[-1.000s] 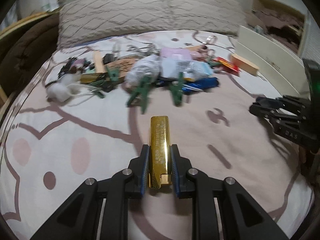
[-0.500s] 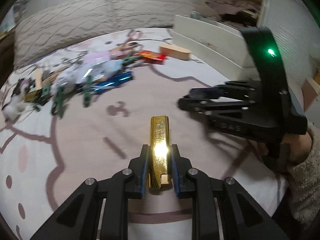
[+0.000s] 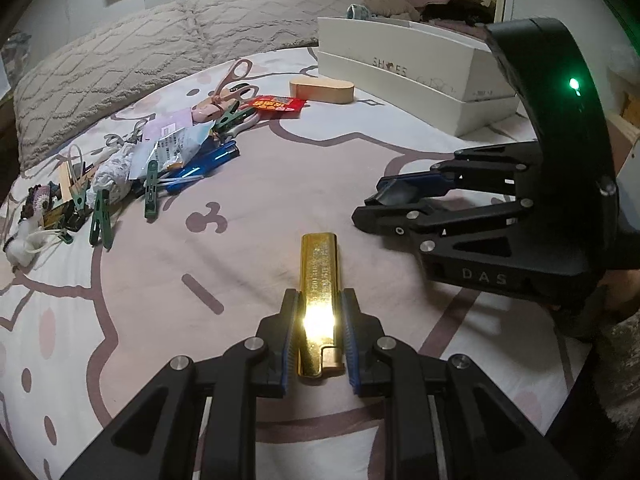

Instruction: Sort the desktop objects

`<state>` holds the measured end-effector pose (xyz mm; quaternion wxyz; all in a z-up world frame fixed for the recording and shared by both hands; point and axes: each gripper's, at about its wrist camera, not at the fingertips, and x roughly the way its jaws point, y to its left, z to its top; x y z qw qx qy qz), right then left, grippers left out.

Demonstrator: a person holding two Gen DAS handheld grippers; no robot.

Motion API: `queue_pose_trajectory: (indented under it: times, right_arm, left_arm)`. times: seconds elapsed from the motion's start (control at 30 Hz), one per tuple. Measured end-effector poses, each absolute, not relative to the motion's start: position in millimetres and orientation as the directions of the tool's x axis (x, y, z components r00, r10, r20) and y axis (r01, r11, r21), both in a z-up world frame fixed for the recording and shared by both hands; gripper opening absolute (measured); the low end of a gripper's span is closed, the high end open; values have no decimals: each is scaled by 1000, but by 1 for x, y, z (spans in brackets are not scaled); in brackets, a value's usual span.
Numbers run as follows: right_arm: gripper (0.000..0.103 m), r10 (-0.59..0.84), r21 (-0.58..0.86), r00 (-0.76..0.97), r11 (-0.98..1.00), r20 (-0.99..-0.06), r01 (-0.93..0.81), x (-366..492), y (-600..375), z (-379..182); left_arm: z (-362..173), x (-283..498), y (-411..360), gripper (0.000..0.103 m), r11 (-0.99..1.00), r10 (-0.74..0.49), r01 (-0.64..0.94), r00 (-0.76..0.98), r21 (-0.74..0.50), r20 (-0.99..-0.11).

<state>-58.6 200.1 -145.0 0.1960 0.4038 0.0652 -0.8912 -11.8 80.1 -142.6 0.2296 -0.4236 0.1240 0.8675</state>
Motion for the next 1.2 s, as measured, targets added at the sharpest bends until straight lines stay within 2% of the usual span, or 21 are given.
queue_pose_trajectory:
  times: [0.03,0.1,0.17,0.23,0.37,0.5,0.73,1.07,1.2]
  right_arm:
    - [32,-300,48,-595,-914,-746,402,-59,201,-145]
    - [33,-310,64,-588,-914,-747,401,-61,203,-146]
    - [34,-318,77,-582,-913,-748,400,-61,204,-147]
    - [36,-327,89,-577,-912,-748,400,-61,206,-147]
    - [48,-343,105,-569,-906,-747,409,-61,205,-147]
    - [53,-348,105,-564,-903,-749,417,-60,203,-148]
    - [55,-348,103,-563,-902,-750,420,-60,203,-148]
    - [55,-353,117,-566,-905,-745,410,-59,205,-147]
    - [55,-416,221,-548,-895,-725,387,-62,218,-148]
  left_arm:
    - [-143,-12,80,23,-864,287,-503,-538,28,-792]
    - [-143,-11,81,34,-867,251,-493,-556,72,-792]
    - [-144,-11,81,60,-869,194,-474,-586,139,-786]
    - [-145,-10,80,70,-867,156,-460,-611,189,-776]
    - [-145,-13,74,74,-866,147,-461,-604,193,-784]
    - [-145,-12,72,80,-852,120,-467,-615,238,-779]
    - [-143,-15,58,89,-855,92,-453,-613,254,-785]
    - [-146,-37,31,90,-909,12,-332,-625,251,-781]
    - [-148,-44,27,90,-927,-7,-288,-628,240,-778]
